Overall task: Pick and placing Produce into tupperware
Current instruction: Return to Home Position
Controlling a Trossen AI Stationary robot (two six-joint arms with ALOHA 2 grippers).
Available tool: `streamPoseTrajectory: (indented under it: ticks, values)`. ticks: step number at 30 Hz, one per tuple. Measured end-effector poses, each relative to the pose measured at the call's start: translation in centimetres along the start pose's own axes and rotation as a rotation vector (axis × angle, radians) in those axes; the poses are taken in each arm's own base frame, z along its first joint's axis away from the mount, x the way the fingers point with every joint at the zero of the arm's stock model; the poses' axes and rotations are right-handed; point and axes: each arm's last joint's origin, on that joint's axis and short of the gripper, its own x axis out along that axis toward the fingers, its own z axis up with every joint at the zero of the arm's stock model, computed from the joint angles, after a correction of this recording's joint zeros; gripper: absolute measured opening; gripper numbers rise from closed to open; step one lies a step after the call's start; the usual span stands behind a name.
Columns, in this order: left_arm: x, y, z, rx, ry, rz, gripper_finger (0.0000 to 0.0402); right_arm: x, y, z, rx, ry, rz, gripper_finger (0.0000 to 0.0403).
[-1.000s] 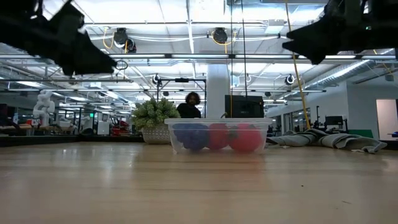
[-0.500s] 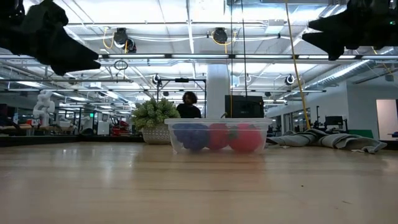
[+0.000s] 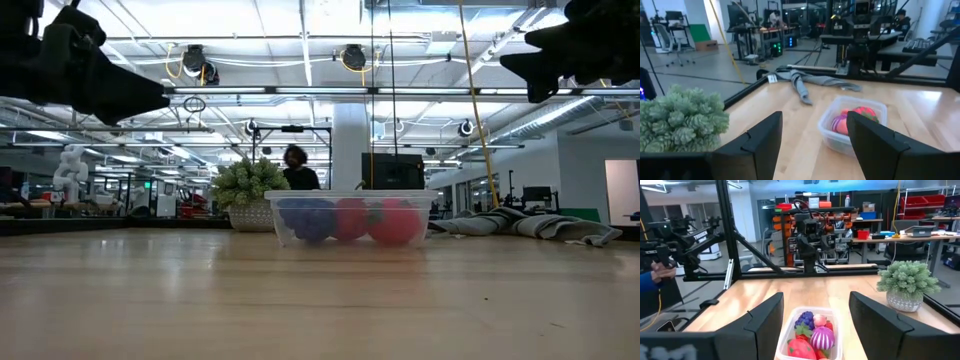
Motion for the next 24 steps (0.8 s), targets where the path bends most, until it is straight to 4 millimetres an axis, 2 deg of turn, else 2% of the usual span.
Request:
streamPoseTrajectory:
  ticks: [7,12,15,20,24]
  values:
    - [0.2,1.0,0.2,0.012,-0.022,0.010,0.0228,0.0,0.0,0.1,-0.003,0.001,0.000,0.0219]
    - [0.3,1.4,0.1,0.009,0.000,-0.013,0.0228,-0.4,0.1,1.4,-0.025,-0.025,0.002,0.0219]
    - [0.3,1.7,0.8,-0.002,-0.019,0.002,0.0228,-0.7,0.2,2.1,-0.043,-0.042,0.003,0.0219]
    - [0.1,1.8,2.1,0.013,0.000,0.005,0.0228,-0.7,0.2,1.7,-0.048,0.001,-0.002,0.0219]
    - [-0.4,1.7,2.2,0.008,-0.004,-0.011,0.0228,-0.7,0.2,1.7,-0.041,-0.004,-0.003,0.0219]
